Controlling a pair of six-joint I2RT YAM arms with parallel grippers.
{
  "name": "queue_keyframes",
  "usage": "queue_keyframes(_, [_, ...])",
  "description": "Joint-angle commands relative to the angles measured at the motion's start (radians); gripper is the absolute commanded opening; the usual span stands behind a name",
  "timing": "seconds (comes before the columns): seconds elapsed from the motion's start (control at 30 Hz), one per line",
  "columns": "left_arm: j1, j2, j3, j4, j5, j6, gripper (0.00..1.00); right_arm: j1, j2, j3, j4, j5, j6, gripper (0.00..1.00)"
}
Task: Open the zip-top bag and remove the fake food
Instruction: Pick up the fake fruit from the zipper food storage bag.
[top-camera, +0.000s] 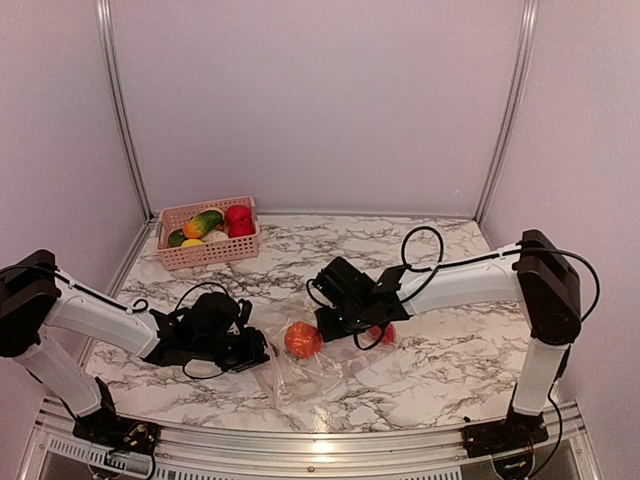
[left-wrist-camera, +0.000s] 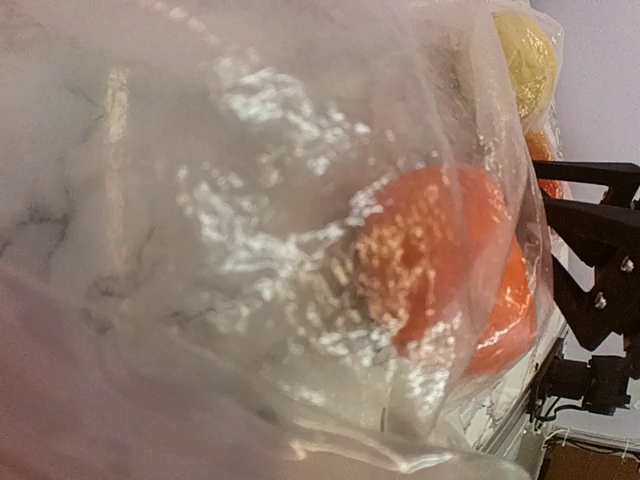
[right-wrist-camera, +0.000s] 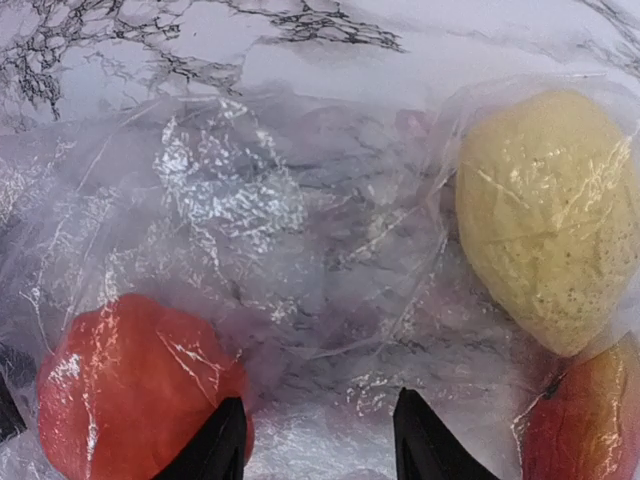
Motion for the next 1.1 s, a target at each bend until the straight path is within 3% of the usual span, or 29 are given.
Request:
queue_keyframes(0.0, [-0.003, -0.025, -0.012, 0.028, 0.003, 0.006, 0.38, 0.017, 0.032, 0.016, 0.012, -0.018, -0.017, 0.53])
queue_keyframes(0.47, [-0.003, -0.045, -0.022, 0.087, 0.017, 0.023, 0.56, 0.031, 0.05, 0.027, 0.014, -0.023, -0.036, 0.81])
queue_keyframes(0.6, [-0.003, -0.033, -0.01, 0.082, 0.019, 0.03, 0.68, 0.04, 0.05, 0.04, 0.0, -0.011, -0.052, 0.87])
queue_keyframes(0.77, [-0.003, -0.034, -0.001, 0.07, 0.01, 0.038, 0.75, 0.043, 0.028, 0.045, -0.02, 0.018, -0.056, 0.9])
queue_keyframes(0.87, [-0.004, -0.039, -0.004, 0.069, 0.007, 0.04, 0.76, 0.042, 0.002, 0.052, -0.036, 0.039, -0.043, 0.85])
queue_keyframes(1.07, [-0.003, -0.047, -0.007, 0.065, 0.004, 0.041, 0.74, 0.041, -0.028, 0.083, -0.058, 0.078, -0.024, 0.53])
